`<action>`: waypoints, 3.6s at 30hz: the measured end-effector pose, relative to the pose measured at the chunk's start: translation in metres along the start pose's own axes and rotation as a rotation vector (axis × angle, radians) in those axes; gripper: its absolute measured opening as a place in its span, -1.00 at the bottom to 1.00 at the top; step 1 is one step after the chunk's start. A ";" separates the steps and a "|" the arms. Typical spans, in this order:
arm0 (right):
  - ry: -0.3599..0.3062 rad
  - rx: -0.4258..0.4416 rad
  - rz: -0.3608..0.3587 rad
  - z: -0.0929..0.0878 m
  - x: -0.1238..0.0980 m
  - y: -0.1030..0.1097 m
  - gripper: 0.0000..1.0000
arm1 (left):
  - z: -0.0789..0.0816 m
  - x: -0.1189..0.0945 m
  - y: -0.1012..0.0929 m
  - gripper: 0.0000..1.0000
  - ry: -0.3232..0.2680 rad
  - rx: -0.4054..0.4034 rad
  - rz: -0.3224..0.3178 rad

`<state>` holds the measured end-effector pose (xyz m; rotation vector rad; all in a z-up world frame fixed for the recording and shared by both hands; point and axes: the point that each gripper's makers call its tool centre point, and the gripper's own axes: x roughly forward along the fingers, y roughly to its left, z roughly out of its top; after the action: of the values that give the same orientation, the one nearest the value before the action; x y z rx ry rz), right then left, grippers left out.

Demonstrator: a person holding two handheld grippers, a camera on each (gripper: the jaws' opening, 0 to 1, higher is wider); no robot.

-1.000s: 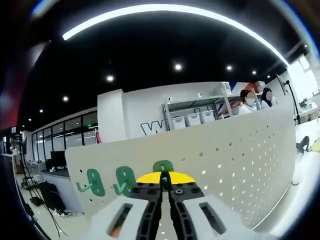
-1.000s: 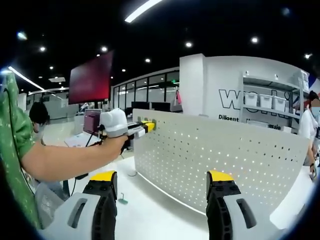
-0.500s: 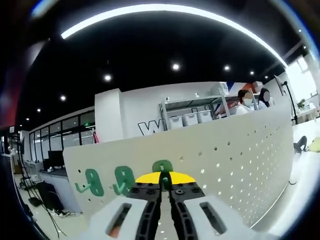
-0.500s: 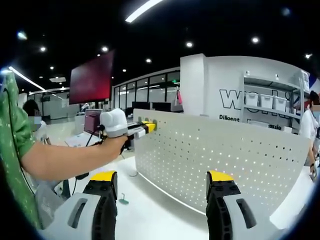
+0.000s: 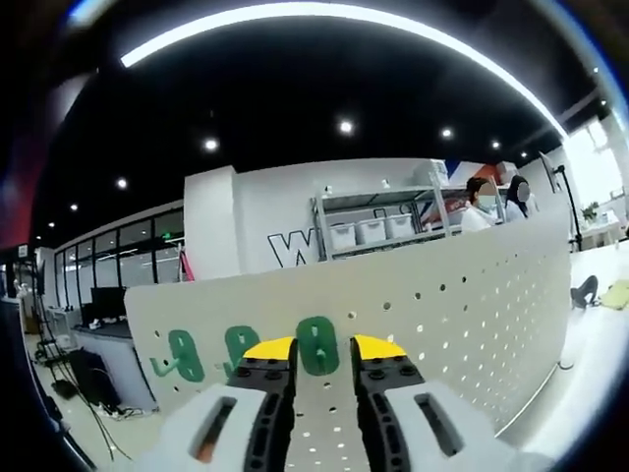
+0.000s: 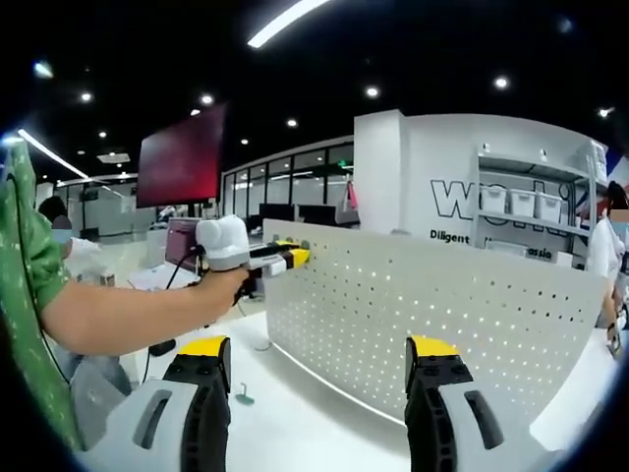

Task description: Insert the hook assembly into the mounting plate slot until the hook locks in place.

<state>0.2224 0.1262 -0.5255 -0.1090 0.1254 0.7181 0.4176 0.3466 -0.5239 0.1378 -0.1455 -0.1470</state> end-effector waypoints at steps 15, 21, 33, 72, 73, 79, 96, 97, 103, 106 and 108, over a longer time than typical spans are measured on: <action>-0.014 -0.009 0.014 0.007 -0.002 0.010 0.48 | 0.020 -0.020 -0.008 -0.31 -0.020 -0.019 -0.052; -0.013 -0.015 0.021 0.008 -0.003 0.016 0.48 | 0.027 -0.034 -0.013 -0.26 -0.026 -0.038 -0.077; -0.010 -0.021 0.029 0.009 -0.005 0.028 0.48 | 0.035 -0.063 -0.022 -0.14 -0.028 -0.031 -0.134; 0.084 0.035 0.051 -0.042 -0.017 0.074 0.47 | -0.042 -0.205 -0.039 0.01 0.158 -0.101 -0.230; 0.086 0.035 0.053 -0.043 -0.016 0.075 0.47 | -0.044 -0.208 -0.039 0.01 0.164 -0.102 -0.230; 0.100 0.041 0.067 -0.050 -0.015 0.084 0.47 | -0.058 -0.228 -0.040 0.00 0.202 -0.106 -0.233; 0.145 0.059 0.127 -0.072 0.004 0.108 0.45 | -0.088 -0.270 -0.044 -0.02 0.284 -0.113 -0.247; 0.146 0.057 0.130 -0.072 0.005 0.109 0.45 | -0.090 -0.272 -0.044 -0.03 0.287 -0.112 -0.248; 0.166 0.059 0.153 -0.081 0.020 0.114 0.44 | -0.097 -0.279 -0.047 -0.04 0.307 -0.106 -0.263; 0.179 0.059 0.170 -0.087 0.029 0.118 0.43 | -0.101 -0.280 -0.049 -0.04 0.314 -0.105 -0.271; 0.196 0.049 0.183 -0.092 0.035 0.119 0.42 | -0.103 -0.281 -0.050 -0.04 0.316 -0.108 -0.274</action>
<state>0.1623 0.2249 -0.6286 -0.1222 0.3440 0.8854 0.1520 0.3539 -0.6700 0.0711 0.1980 -0.4023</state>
